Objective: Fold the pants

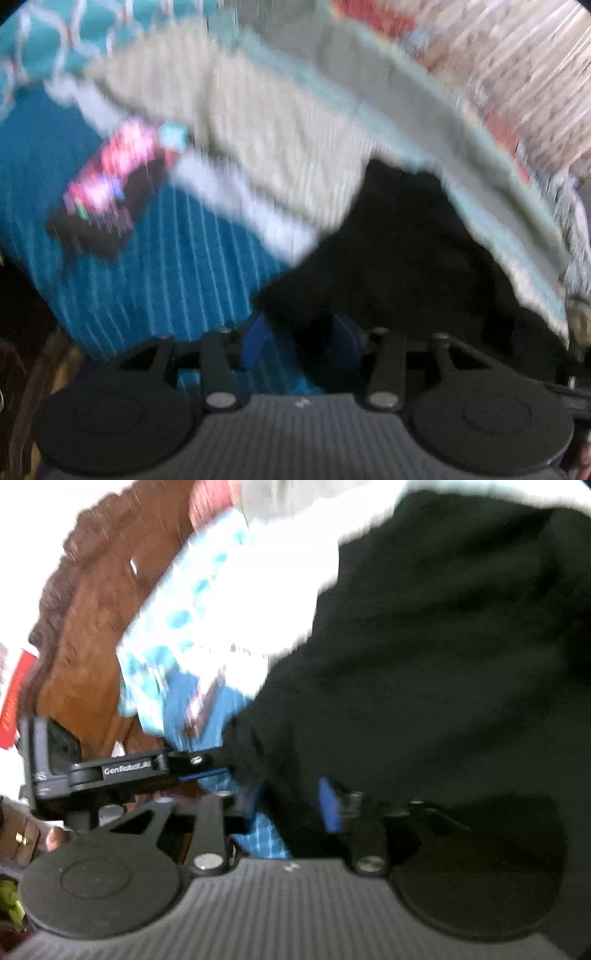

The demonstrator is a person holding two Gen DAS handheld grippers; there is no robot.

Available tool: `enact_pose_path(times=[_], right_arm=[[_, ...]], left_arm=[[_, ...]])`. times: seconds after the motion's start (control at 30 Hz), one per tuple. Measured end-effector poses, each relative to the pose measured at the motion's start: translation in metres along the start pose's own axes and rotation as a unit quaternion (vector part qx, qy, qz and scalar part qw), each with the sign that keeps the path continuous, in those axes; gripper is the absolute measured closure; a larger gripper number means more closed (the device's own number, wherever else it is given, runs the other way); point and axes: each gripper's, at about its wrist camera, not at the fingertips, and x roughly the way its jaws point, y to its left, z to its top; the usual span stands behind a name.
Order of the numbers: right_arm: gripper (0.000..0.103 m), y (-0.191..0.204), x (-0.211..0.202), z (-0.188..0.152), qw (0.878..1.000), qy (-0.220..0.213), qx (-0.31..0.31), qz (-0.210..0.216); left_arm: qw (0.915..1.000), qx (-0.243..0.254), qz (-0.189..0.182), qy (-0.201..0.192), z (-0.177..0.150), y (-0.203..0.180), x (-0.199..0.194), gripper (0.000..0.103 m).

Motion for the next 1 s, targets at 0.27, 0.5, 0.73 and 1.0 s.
enact_pose_path(times=[0.27, 0.5, 0.73, 1.0], right_arm=[[0.054, -0.095, -0.186, -0.015, 0.959, -0.219, 0.068, -0.168], [0.052, -0.179, -0.325, -0.034, 0.854, -0.35, 0.21, -0.323], [0.034, -0.276, -0.346, -0.035, 0.797, -0.355, 0.37, -0.319], [0.093, -0.294, -0.365, 0.034, 0.811, -0.397, 0.381, -0.199]], left_arm=[[0.9904, 0.111, 0.041, -0.071, 0.066, -0.072, 0.013, 0.055], [0.9729, 0.231, -0.002, -0.017, 0.089, -0.187, 0.111, 0.055], [0.9739, 0.194, -0.074, 0.092, 0.082, -0.254, 0.203, 0.055], [0.9766, 0.169, -0.054, 0.122, 0.071, -0.289, 0.251, 0.055]])
